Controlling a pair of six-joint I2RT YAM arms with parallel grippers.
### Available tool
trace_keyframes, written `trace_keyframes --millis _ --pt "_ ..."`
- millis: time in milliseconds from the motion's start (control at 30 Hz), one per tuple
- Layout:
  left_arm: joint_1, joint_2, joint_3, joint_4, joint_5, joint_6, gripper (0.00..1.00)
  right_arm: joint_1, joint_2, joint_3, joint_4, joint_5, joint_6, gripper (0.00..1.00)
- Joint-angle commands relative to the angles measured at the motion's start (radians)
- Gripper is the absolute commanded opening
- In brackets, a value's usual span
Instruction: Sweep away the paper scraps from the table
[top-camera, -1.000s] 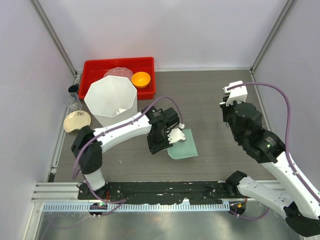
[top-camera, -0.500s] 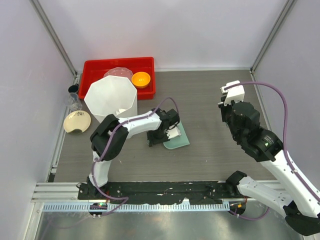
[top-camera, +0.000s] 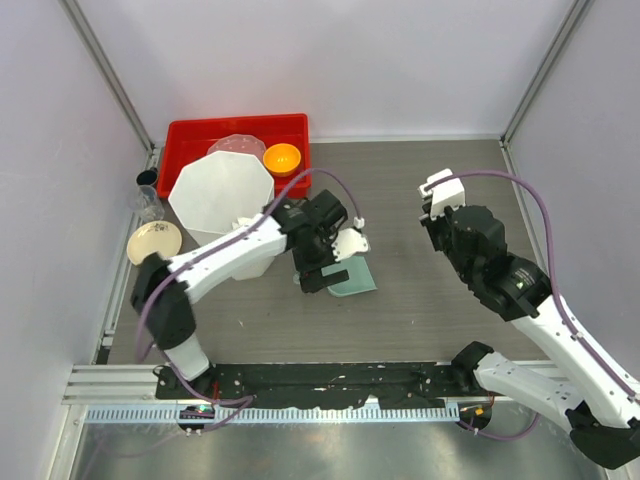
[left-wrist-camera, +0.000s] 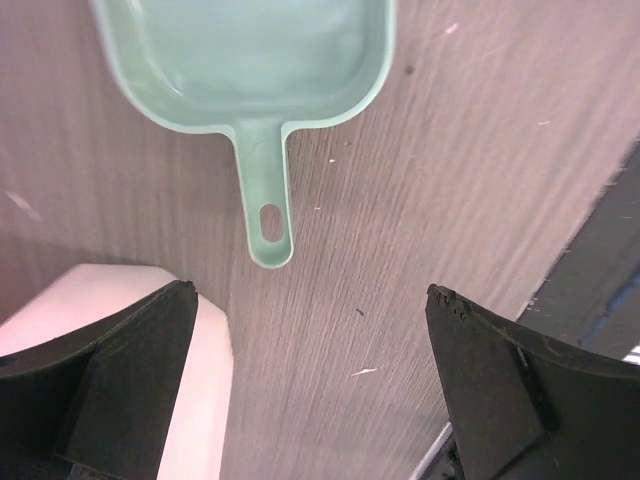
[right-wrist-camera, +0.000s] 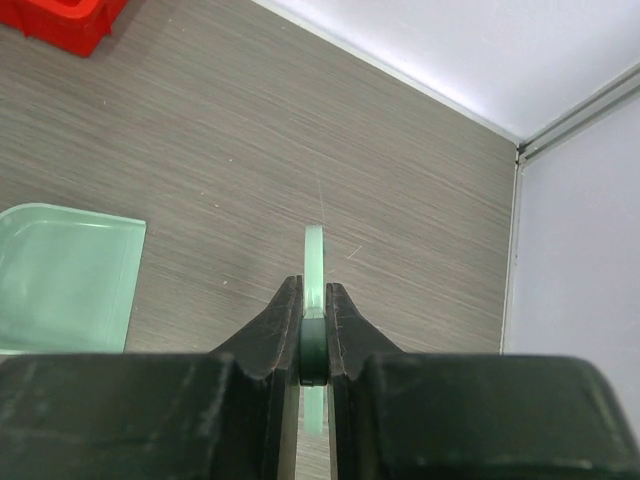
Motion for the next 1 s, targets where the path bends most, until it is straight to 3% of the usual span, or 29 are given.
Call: trace_keyframes --millis 0,133,233,467,733,967 --pt "0.007 -0.284 0.088 -0.095 0.192 0.088 1.0 0.003 0.012 -0.045 0.105 -0.028 -0.018 0.01" --pt "0.092 -0.489 0.106 -0.09 0.246 0.058 1.0 0.073 -0.02 -0.183 0.244 -0.067 -0.02 0.01" --pt "0.28 -0.595 0.146 -0.058 0.235 -0.034 1.0 0.202 -0.036 -0.273 0.399 -0.003 -0.084 0.01" --pt "0.567 -0.702 0.189 -0.047 0.023 -0.141 1.0 0.489 0.154 -0.411 0.672 0.25 -0.299 0.01" --pt "0.886 -0.791 0.042 0.063 -0.166 -0.275 1.0 0.619 0.383 -0.387 0.84 0.248 -0.307 0.01" --pt "0.963 -0.842 -0.117 0.146 -0.346 -0.324 1.0 0.649 0.559 -0.372 0.873 0.305 -0.235 0.01"
